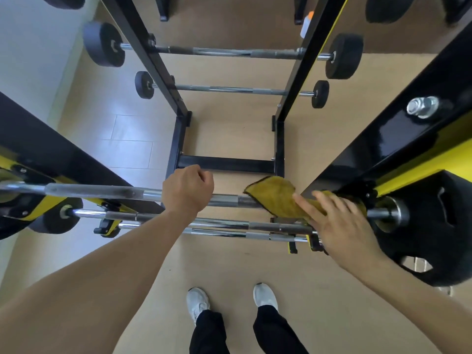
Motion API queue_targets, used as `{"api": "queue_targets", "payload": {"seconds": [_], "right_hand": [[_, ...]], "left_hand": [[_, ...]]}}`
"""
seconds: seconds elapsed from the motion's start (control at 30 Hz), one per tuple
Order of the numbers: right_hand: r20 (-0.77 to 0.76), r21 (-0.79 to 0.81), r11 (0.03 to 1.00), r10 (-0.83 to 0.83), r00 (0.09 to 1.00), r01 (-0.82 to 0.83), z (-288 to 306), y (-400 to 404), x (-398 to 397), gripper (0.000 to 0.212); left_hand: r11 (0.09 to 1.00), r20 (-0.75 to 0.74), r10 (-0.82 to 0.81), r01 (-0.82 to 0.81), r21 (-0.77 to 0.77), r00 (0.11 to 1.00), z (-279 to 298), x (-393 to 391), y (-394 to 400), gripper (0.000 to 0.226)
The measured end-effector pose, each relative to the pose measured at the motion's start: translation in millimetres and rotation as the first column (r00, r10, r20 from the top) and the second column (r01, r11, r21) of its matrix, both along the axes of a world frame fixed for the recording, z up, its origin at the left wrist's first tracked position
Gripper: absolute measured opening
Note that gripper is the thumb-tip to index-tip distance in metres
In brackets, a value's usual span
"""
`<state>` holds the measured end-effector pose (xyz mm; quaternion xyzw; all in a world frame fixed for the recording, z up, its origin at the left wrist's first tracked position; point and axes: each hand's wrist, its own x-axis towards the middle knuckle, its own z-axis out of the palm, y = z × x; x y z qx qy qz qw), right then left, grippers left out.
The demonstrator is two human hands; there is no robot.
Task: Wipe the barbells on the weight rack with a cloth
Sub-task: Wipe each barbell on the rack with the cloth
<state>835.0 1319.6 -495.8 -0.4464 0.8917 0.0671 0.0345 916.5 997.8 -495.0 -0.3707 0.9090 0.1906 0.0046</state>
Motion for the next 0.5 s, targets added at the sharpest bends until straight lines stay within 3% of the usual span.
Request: {"api": "queue_targets", "payload": {"seconds": [0.1, 0.23, 0.37, 0.43, 0.5], "right_hand": [[0.059, 0.013, 1.000, -0.029, 0.998, 0.028, 3.3, -4.0, -7.0, 0.064], [0.160, 0.037, 0.995, 0.081, 0.984, -0.088, 0.6, -84.7, 3.6, 0.059], [0.291, 0.001, 0.981, 0.186, 0.939, -0.194, 3.2, -147.7, 4.2, 0.037], [0.326, -0.044, 0.971, 0.234, 0.916, -0.233, 4.7, -140.1, 2.5, 0.038], [0.271, 0.013, 0.971, 0.227, 0.935, -0.240, 6.8, -110.7, -6.4, 0.042]], "left_hand": [[1.000, 0.002, 0.010, -0.010, -0.004, 1.000, 0.3, -0.3, 1.2, 0.034], [1.000, 0.001, 0.006, -0.006, -0.004, 1.000, -0.2, -0.7, 1.0, 0.034], [1.000, 0.006, -0.008, 0.008, -0.008, 1.000, -1.8, -0.5, 1.5, 0.034], [1.000, 0.003, -0.002, 0.002, -0.006, 1.000, -2.9, -0.1, 0.2, 0.034], [1.000, -0.003, 0.008, -0.008, -0.019, 1.000, -2.2, 0.7, 1.1, 0.035]]}}
